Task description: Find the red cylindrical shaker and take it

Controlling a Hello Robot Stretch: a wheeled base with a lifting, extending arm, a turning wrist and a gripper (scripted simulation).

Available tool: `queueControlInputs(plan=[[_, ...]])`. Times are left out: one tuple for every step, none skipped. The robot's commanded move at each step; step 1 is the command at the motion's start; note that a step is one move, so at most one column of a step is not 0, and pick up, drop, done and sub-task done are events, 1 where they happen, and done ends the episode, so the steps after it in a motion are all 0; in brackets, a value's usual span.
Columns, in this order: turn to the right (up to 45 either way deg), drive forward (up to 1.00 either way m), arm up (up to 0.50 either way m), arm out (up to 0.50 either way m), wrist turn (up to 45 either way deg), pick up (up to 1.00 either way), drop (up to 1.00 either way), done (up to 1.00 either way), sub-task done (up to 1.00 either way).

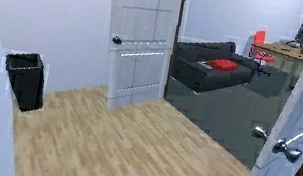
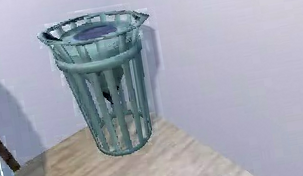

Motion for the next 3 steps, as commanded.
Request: queueControlInputs(plan=[[0.0, 0.60, 0.00, 0.00, 0.0, 0.00, 0.00, 0.00, 0.00], [6.0, 0.00, 0.00, 0.00, 0.0, 0.00, 0.00, 0.00, 0.00], [3.0, 0.00, 0.00, 0.00, 0.0, 0.00, 0.00, 0.00, 0.00]])
